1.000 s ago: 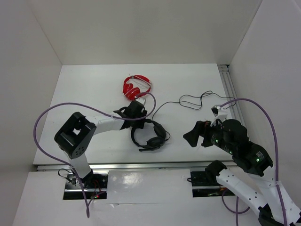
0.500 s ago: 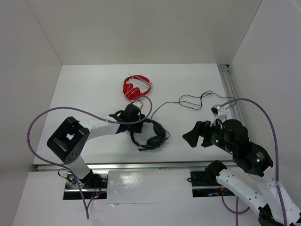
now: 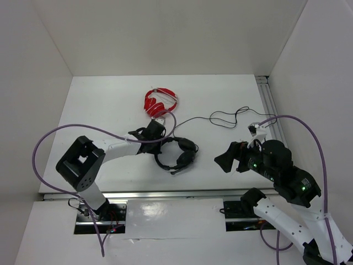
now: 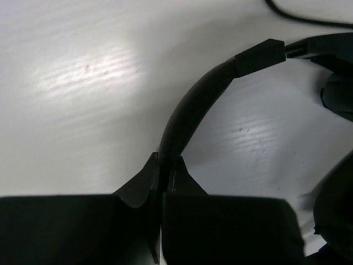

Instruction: Wrap the headphones

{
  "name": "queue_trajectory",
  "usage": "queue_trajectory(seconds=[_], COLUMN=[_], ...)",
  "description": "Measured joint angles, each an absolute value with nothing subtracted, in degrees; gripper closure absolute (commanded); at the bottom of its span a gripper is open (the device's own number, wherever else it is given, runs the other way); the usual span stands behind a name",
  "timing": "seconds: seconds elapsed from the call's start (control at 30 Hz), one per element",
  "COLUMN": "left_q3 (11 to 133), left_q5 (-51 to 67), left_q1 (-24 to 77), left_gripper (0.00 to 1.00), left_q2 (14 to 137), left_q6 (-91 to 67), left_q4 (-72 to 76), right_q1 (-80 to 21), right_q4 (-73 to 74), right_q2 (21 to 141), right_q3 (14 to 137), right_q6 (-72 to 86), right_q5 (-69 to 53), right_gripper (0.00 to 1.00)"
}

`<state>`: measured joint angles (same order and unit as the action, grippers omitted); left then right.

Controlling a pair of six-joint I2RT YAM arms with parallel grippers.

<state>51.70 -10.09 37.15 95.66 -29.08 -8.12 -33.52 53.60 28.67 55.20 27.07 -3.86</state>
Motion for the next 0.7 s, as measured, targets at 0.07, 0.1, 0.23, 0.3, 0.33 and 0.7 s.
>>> queue_trajectory(seconds=[0.07,0.1,0.23,0.3,0.33,0.7], left_q3=[52.0,52.4,58.8,66.0,69.7,104.4], left_q5=[-11.6,-13.1,-22.1,-26.5,-28.3,-32.6], left_q1=[37.8,38.6,42.8,44.6,44.9,41.9], left_gripper=[1.0,1.0,1.0,1.0,1.0,1.0], left_q2=[94.0,92.3,83.6,79.1,76.9,62.6], left_q6=[-30.9,-32.0,-36.3,-40.1,-42.1,-44.1], left_q4=[-12.2,-15.5,-33.1,-41.8,-45.5,-70.7], right_q1=[-33.5,-33.5,-33.5,-33.5,-33.5,-33.0], right_q4=[53.5,53.2,48.6,44.0,41.3,2.4], right_q2=[28.7,28.7,26.8,24.2,22.8,25.1], right_q3=[55.2,55.2,54.5,52.8,51.5,29.4], right_q6=[27.1,27.1,27.0,27.1,27.1,24.2], right_q5=[-3.9,-3.9,-4.1,-5.0,-5.5,-15.7], right_gripper=[0.0,0.0,0.0,0.0,0.0,0.0])
